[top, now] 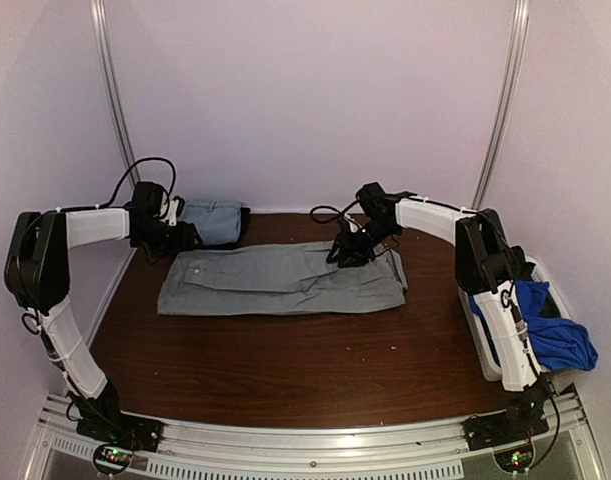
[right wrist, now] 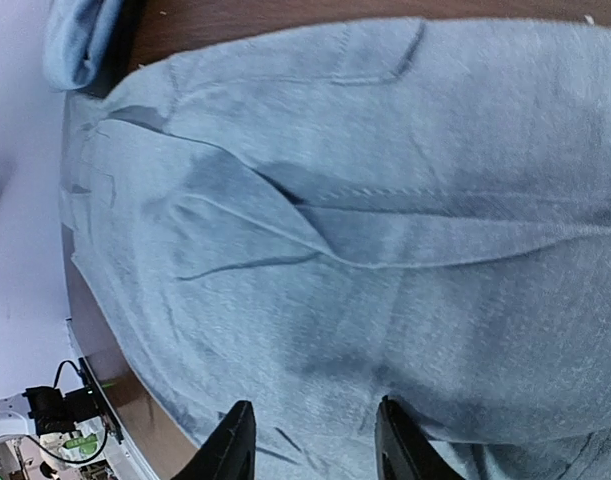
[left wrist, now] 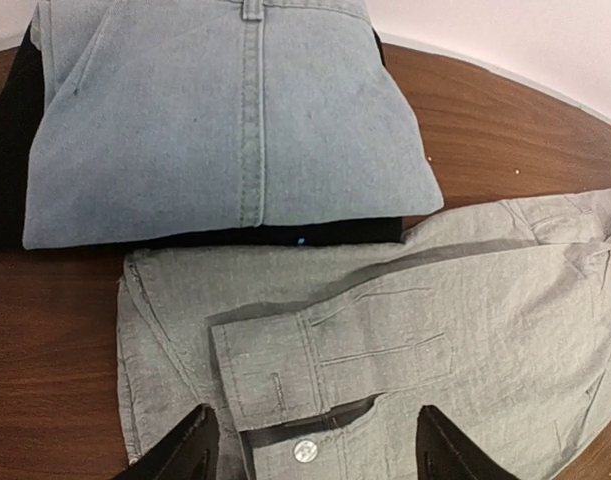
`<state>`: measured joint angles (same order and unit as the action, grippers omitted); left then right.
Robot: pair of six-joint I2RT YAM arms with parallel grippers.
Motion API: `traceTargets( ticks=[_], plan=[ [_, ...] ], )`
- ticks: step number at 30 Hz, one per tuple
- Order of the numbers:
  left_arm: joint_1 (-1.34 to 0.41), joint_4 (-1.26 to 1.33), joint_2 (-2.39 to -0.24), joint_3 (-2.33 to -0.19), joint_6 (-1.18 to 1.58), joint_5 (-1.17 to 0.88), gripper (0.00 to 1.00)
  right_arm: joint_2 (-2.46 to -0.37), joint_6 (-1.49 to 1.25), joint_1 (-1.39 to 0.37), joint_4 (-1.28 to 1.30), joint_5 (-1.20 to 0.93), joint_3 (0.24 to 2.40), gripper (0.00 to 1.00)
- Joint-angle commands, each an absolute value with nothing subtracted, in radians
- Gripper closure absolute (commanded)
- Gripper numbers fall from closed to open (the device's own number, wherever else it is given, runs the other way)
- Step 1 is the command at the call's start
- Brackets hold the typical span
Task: Fold and stack the mixed laundry pile
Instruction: Smooth out the rectangle-folded shirt at the center of the board, then rotate the rectangle-folded shirt at the center of the board.
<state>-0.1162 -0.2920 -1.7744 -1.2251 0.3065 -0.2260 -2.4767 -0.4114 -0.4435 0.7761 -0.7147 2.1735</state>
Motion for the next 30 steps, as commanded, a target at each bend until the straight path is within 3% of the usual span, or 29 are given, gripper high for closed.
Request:
traceTargets(
  ticks=[1, 10, 14, 20, 26, 30],
  plan=[
    [-0.118, -0.367, -1.856, -1.267, 0.254, -0.245, 0.32, -2.483, -0.396, -0.428, 0.842, -0.588, 2.101, 0.58],
    [-0.219, -0.496, -1.965, -1.244, 0.175, -0.133, 0.45, -2.387, -0.379, -0.354, 0.821, -0.471, 1.905, 0.59],
    [-0.304, -0.525, -1.929, -1.138, 0.179, -0.119, 0.54, -2.438, -0.332, -0.348, 0.88, -0.466, 2.03, 0.59],
    [-0.561, -0.601, -1.776, -0.947, 0.243, -0.105, 0.6, -2.58, -0.302, -0.344, 0.954, -0.469, 2.329, 0.59],
    [-0.811, -0.661, -1.559, -0.891, 0.286, -0.243, 0.54, -2.529, -0.296, -0.343, 0.957, -0.521, 2.366, 0.59],
    [-0.808, -0.63, -1.402, -1.004, 0.282, -0.186, 0.37, -2.346, -0.275, -0.34, 0.95, -0.538, 2.289, 0.55]
  ],
)
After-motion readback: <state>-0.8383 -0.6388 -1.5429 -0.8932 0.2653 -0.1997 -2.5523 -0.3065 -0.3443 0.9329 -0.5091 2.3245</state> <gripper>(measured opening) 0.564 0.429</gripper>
